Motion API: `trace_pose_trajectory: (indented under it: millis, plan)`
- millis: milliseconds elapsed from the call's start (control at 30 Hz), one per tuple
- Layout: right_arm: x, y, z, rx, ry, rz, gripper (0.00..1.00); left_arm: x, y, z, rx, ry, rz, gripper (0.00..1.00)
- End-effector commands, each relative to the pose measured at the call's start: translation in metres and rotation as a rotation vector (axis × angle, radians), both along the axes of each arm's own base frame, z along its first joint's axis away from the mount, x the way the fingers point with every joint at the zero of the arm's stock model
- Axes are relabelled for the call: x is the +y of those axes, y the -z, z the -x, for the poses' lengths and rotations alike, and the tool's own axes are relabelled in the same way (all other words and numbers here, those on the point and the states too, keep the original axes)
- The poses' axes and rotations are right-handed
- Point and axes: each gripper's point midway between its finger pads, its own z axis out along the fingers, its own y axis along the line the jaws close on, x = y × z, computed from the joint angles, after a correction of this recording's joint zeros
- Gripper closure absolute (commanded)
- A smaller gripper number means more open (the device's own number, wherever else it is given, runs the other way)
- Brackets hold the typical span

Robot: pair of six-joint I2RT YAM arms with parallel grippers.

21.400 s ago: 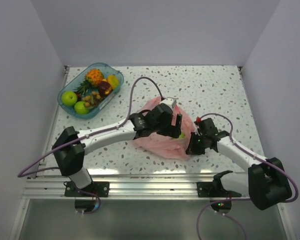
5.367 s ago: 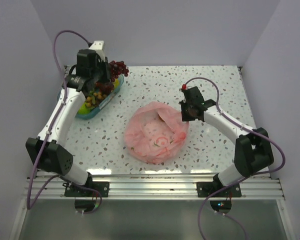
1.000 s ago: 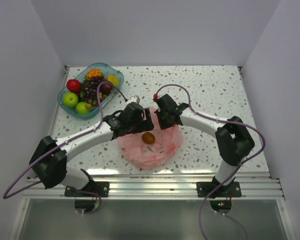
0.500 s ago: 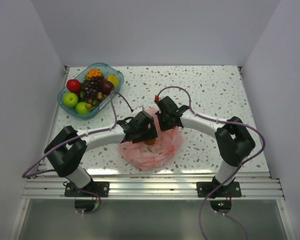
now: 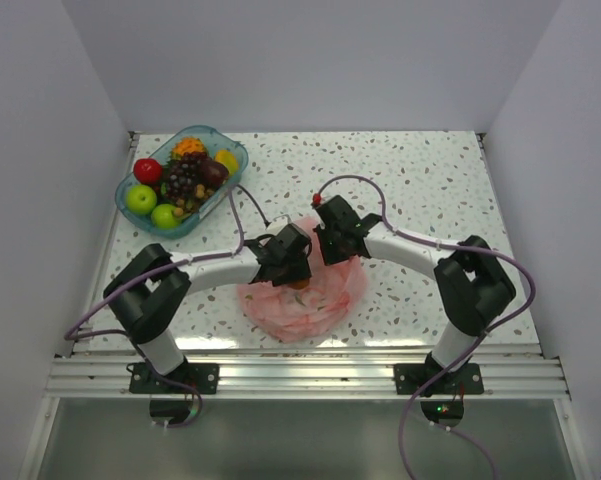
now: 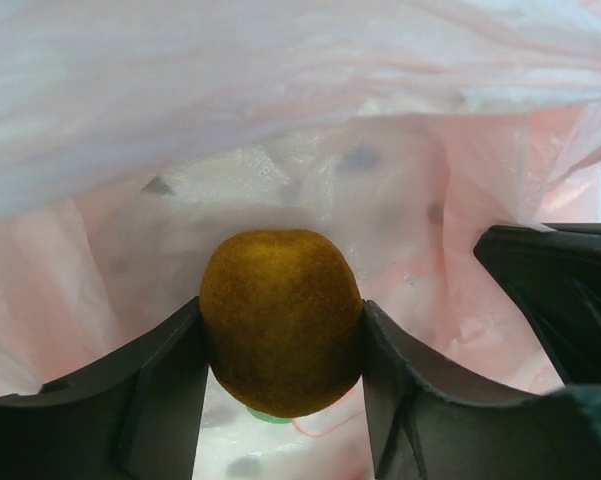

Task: Untie the knot of the plastic bag and take out the fruit

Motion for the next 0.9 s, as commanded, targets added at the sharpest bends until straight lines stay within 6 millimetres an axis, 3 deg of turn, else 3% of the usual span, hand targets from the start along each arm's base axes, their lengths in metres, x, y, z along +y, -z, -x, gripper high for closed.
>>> trace_pose_trajectory:
  millis: [0,100,200,333,467,567,600,667,700,767,800,867]
  plan:
    - [0.001,-0.021,-0.006,-0.060,0.013,-0.041,1.00,0.003,-0.017,-0.010,-0.060,-0.012,-0.011,0.54]
    - [-0.001,-0.020,-0.006,-0.059,0.017,-0.035,1.00,0.006,-0.042,-0.015,-0.111,0.002,-0.016,0.61]
    - [-0.005,-0.018,-0.006,-0.057,0.023,-0.021,1.00,0.008,-0.083,-0.025,-0.193,0.025,-0.031,0.68]
    - [-0.013,-0.019,-0.009,-0.063,0.042,-0.005,1.00,0.015,-0.157,-0.043,-0.340,0.022,-0.016,0.69]
    - [-0.022,-0.023,-0.012,-0.065,0.069,-0.005,1.00,0.054,-0.199,-0.067,-0.398,-0.015,-0.038,0.69]
    - [-0.030,-0.029,-0.016,-0.072,0.092,-0.005,1.00,0.109,-0.218,-0.093,-0.456,-0.114,-0.111,0.67]
    - [-0.033,-0.032,-0.017,-0.078,0.097,-0.006,1.00,0.139,-0.220,-0.105,-0.453,-0.179,-0.131,0.67]
    - [-0.037,-0.036,-0.017,-0.082,0.104,-0.007,1.00,0.175,-0.222,-0.117,-0.457,-0.239,-0.151,0.66]
    - [-0.039,-0.039,-0.017,-0.085,0.109,-0.010,1.00,0.210,-0.220,-0.125,-0.444,-0.315,-0.158,0.66]
    - [-0.042,-0.041,-0.016,-0.087,0.113,-0.014,1.00,0.241,-0.210,-0.134,-0.436,-0.377,-0.161,0.66]
    - [-0.043,-0.044,-0.016,-0.091,0.116,-0.021,1.00,0.269,-0.204,-0.139,-0.420,-0.437,-0.157,0.66]
    - [-0.045,-0.044,-0.015,-0.088,0.122,-0.026,1.00,0.293,-0.186,-0.146,-0.390,-0.489,-0.152,0.62]
